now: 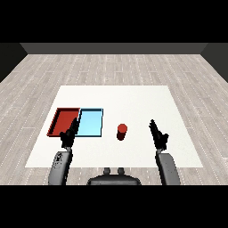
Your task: Pick the red can and put it in the red box
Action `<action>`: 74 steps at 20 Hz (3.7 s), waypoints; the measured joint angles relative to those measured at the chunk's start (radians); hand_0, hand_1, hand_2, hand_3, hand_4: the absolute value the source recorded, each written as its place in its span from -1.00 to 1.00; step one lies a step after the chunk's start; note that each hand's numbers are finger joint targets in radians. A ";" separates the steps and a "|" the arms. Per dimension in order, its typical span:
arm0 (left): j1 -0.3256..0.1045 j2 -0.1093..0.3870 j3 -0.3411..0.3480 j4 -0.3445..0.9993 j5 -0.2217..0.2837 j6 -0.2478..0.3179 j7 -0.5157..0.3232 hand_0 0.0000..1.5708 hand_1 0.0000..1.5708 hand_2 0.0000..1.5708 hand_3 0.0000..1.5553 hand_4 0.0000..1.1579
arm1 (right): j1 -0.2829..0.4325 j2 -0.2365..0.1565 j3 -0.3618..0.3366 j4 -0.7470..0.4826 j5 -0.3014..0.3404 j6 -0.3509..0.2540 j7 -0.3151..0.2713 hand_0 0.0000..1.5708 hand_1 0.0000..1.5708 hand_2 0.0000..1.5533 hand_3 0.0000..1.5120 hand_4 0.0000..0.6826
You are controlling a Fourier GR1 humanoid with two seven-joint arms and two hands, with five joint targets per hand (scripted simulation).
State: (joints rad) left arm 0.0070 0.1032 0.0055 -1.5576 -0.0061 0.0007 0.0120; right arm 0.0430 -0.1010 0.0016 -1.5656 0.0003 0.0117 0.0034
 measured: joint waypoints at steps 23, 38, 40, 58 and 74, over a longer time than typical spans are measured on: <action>-0.019 -0.052 0.060 -0.034 0.049 -0.017 -0.370 -1.00 -1.00 -1.00 -1.00 -1.00 | 0.102 0.088 0.128 -0.132 -0.034 0.001 -0.272 -1.00 -1.00 -1.00 -1.00 -1.00; 0.012 -0.051 0.056 -0.035 0.042 -0.031 -0.401 -1.00 -1.00 -1.00 -1.00 -1.00 | -0.002 0.095 0.112 0.025 -0.068 -0.023 -0.326 -1.00 -1.00 -1.00 -1.00 -1.00; 0.012 -0.045 0.066 -0.042 0.055 -0.038 -0.392 -1.00 -1.00 -1.00 -1.00 -1.00 | -0.026 0.097 0.126 0.056 -0.085 -0.041 -0.329 -1.00 -1.00 -1.00 -1.00 -1.00; 0.007 -0.064 0.061 -0.041 0.072 -0.035 -0.392 -1.00 -1.00 -1.00 -1.00 -1.00 | -0.189 0.101 0.243 0.344 -0.263 -0.156 -0.454 -1.00 -1.00 -1.00 -1.00 -1.00; 0.039 -0.057 0.068 -0.093 0.091 -0.046 -0.373 -1.00 -1.00 -1.00 -1.00 -1.00 | -0.287 0.100 0.283 0.507 -0.380 -0.181 -0.517 -1.00 -1.00 -1.00 -1.00 -1.00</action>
State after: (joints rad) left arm 0.0461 0.0467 0.0733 -1.6505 0.0850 -0.0455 -0.3607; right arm -0.2440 -0.0012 0.2849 -1.0586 -0.3802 -0.1689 -0.5134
